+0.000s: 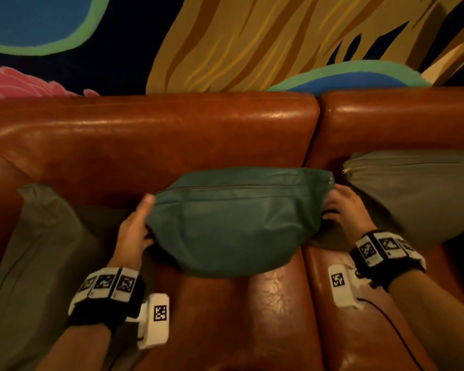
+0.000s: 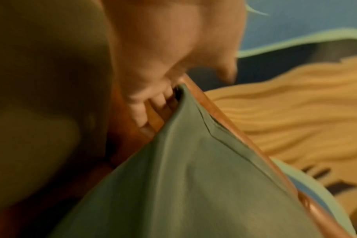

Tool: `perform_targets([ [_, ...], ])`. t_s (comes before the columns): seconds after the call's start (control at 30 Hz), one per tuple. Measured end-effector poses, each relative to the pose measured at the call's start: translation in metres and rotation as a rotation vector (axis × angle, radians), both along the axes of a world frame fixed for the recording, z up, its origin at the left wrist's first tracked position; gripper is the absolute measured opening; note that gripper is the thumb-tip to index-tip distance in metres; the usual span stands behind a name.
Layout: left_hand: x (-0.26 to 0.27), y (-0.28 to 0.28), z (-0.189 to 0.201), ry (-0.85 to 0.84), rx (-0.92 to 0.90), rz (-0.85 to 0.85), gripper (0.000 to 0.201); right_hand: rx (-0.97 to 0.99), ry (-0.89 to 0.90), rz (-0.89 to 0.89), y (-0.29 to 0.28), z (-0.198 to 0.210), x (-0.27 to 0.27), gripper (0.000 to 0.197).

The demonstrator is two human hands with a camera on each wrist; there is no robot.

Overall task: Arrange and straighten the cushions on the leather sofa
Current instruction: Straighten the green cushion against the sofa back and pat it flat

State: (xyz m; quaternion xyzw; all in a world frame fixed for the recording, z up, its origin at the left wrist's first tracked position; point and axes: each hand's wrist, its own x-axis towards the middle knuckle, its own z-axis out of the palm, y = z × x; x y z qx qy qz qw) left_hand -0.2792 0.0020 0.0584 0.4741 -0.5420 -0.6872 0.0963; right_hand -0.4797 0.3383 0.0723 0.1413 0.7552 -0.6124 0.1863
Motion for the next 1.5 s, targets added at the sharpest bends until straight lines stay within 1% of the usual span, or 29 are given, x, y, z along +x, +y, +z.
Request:
perform_targets([
  [0.03, -0.005, -0.005, 0.002, -0.066, 0.03, 0.051, 0.051, 0.013, -0.085, -0.004, -0.005, 0.008, -0.005, 0.021],
  [0.07, -0.009, -0.009, 0.005, -0.146, 0.046, 0.05, 0.069, 0.076, -0.156, 0.012, -0.008, 0.013, -0.009, 0.034],
  [0.1, -0.01, -0.013, 0.005, -0.216, 0.021, 0.025, 0.078, 0.179, -0.185, 0.061, -0.008, 0.016, -0.013, 0.046],
  [0.17, -0.006, -0.015, 0.007, -0.329, -0.185, -0.087, 0.068, 0.389, -0.064, 0.172, -0.002, 0.008, -0.016, 0.062],
  [0.2, -0.001, -0.017, 0.006, -0.341, -0.34, -0.132, 0.061, 0.456, 0.028, 0.189, 0.004, 0.004, -0.017, 0.073],
  [0.23, 0.003, -0.017, 0.01, -0.33, -0.486, -0.158, 0.054, 0.45, 0.111, 0.173, 0.008, 0.003, -0.016, 0.08],
  [0.27, 0.008, -0.017, 0.015, -0.284, -0.601, -0.149, 0.044, 0.425, 0.172, 0.142, 0.013, 0.004, -0.016, 0.076],
  [0.33, 0.012, -0.015, 0.021, -0.211, -0.75, -0.109, 0.03, 0.397, 0.248, 0.087, 0.016, 0.003, -0.015, 0.042],
  [0.37, 0.008, -0.014, 0.02, -0.209, -0.77, -0.112, 0.029, 0.405, 0.245, 0.099, 0.015, 0.0, -0.015, 0.032],
  [0.43, 0.001, -0.011, 0.012, -0.291, -0.736, -0.147, 0.033, 0.486, 0.142, 0.154, 0.005, -0.003, -0.009, 0.03],
  [0.5, -0.006, -0.012, -0.001, -0.358, -0.599, -0.107, 0.045, 0.472, 0.045, 0.127, -0.006, -0.011, -0.007, 0.04],
  [0.57, -0.007, -0.016, -0.002, -0.234, -0.4, 0.042, 0.052, 0.288, 0.06, 0.045, -0.012, -0.009, -0.008, 0.037],
  [0.63, 0.003, -0.016, -0.002, -0.068, -0.266, 0.121, 0.032, 0.13, 0.102, 0.043, -0.007, 0.0, -0.002, 0.023],
  [0.7, 0.018, -0.018, -0.005, -0.067, -0.329, 0.086, 0.014, 0.086, 0.143, 0.061, 0.005, 0.004, 0.002, 0.013],
  [0.77, 0.028, -0.02, -0.012, -0.116, -0.413, 0.023, 0.022, 0.215, 0.159, 0.069, 0.008, 0.003, 0.005, 0.024],
  [0.8, 0.031, -0.019, -0.016, -0.153, -0.463, -0.022, 0.03, 0.392, 0.168, 0.073, 0.007, 0.0, 0.006, 0.033],
  [0.87, 0.03, -0.014, -0.016, -0.228, -0.56, -0.099, 0.038, 0.783, 0.306, 0.04, -0.005, -0.004, 0.013, 0.043],
  [0.93, 0.026, -0.01, -0.013, -0.226, -0.599, -0.086, 0.045, 0.943, 0.576, 0.079, -0.042, 0.004, 0.031, 0.039],
  [0.97, 0.024, -0.007, -0.008, -0.215, -0.607, -0.079, 0.049, 0.915, 0.712, 0.158, -0.067, 0.007, 0.044, 0.036],
  [1.03, 0.023, 0.0, -0.001, -0.209, -0.611, -0.092, 0.05, 0.738, 0.93, 0.393, -0.124, 0.009, 0.079, 0.033],
  [1.1, 0.025, 0.009, 0.005, -0.23, -0.64, -0.135, 0.042, 0.571, 1.013, 0.699, -0.179, 0.008, 0.119, 0.04],
  [1.17, 0.029, 0.016, 0.007, -0.191, -0.701, -0.177, 0.036, 0.476, 0.919, 1.023, -0.211, 0.006, 0.151, 0.048],
  [1.2, 0.031, 0.017, 0.008, -0.157, -0.715, -0.189, 0.033, 0.49, 0.873, 1.121, -0.214, -0.001, 0.154, 0.05],
  [1.23, 0.033, 0.017, 0.009, -0.132, -0.715, -0.193, 0.031, 0.557, 0.878, 1.146, -0.209, -0.011, 0.147, 0.051],
  [1.3, 0.037, 0.012, 0.008, -0.115, -0.693, -0.189, 0.029, 0.78, 0.889, 1.061, -0.177, -0.031, 0.116, 0.053],
  [1.37, 0.042, 0.007, 0.005, -0.11, -0.656, -0.178, 0.033, 0.993, 0.74, 1.006, -0.122, -0.04, 0.073, 0.066],
  [1.43, 0.044, 0.003, -0.001, -0.101, -0.616, -0.181, 0.035, 1.1, 0.548, 0.939, -0.069, -0.044, 0.036, 0.089],
  [1.47, 0.043, 0.002, -0.003, -0.098, -0.593, -0.185, 0.034, 1.147, 0.476, 0.892, -0.052, -0.042, 0.023, 0.089],
  [1.5, 0.04, 0.001, -0.005, -0.091, -0.572, -0.184, 0.032, 1.181, 0.421, 0.851, -0.047, -0.039, 0.017, 0.079],
])
